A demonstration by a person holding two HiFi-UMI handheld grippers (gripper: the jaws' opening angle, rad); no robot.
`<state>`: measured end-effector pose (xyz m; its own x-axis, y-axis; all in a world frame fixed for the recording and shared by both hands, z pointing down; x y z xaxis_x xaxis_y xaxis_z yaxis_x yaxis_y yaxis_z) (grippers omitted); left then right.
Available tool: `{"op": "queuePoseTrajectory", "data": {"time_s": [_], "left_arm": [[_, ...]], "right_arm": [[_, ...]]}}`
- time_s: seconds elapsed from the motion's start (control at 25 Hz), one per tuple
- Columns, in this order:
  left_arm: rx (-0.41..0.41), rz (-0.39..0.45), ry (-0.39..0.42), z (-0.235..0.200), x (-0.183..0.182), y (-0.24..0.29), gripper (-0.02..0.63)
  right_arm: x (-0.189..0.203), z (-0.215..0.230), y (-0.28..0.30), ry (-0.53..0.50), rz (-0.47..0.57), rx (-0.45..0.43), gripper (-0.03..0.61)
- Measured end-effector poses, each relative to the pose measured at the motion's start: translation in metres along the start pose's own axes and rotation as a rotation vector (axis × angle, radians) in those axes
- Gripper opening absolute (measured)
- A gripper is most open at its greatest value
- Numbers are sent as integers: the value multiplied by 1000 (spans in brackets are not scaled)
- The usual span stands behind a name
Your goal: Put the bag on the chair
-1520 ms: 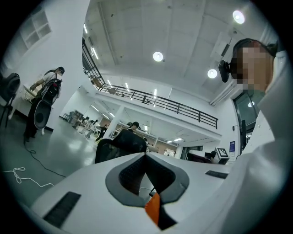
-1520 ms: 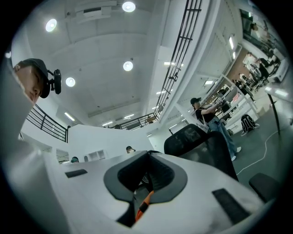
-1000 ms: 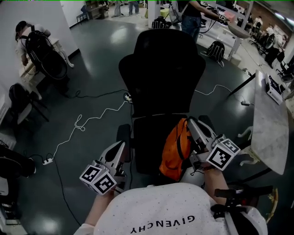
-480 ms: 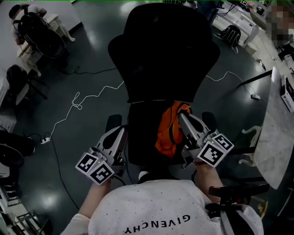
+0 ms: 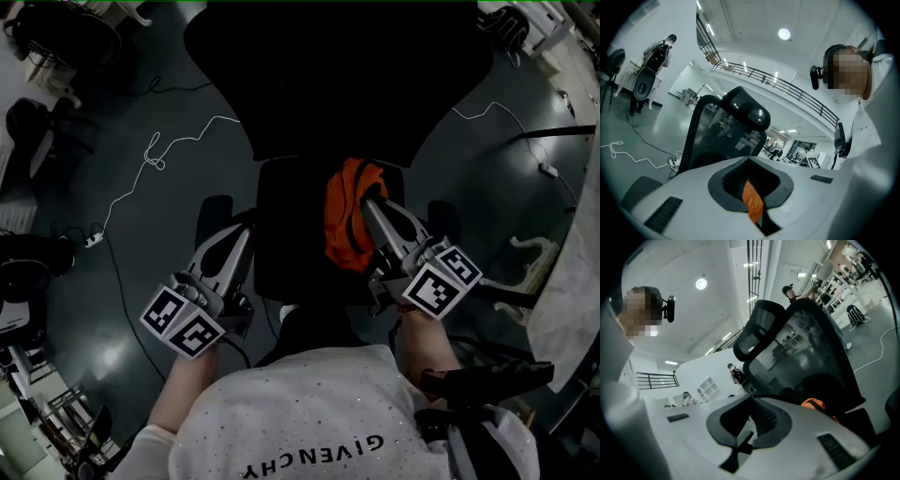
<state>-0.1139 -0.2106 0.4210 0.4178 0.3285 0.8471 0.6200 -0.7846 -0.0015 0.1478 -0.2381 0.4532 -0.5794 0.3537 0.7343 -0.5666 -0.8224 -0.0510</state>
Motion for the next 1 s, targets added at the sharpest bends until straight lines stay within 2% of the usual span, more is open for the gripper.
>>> {"op": "queuePoseTrajectory", "data": {"time_s": [0.16,0.32,0.56,0.76,1.0], "left_arm": [[-9,-73,-6,3,21,13,0],[-27,-113,-7,1,37,21,0],[-61,-166,-47,-4,62,30,0],[-54,-253,-60,-9,78,32,0],[21,-323,2,4,87,45,0]], "right_arm": [[17,23,-4,28,-45,8,3],[31,45,-8,62,-44,22,5],[49,77,-9,32,-72,54,5],[75,106,-8,-7,-135,154,3],[101,144,-24,12,-222,287,3]]}}
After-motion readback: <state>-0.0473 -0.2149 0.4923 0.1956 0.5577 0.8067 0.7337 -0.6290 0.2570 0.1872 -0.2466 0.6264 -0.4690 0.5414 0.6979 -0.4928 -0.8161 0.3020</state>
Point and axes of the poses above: the fingertips, and each gripper's own axes: y forward along the fingers, z to its right, x out of its underside, the point moved 7 cm from there along -y, backward along the fingers, and after that the axes turned 11 degrees about z, right-handed, at the moved point
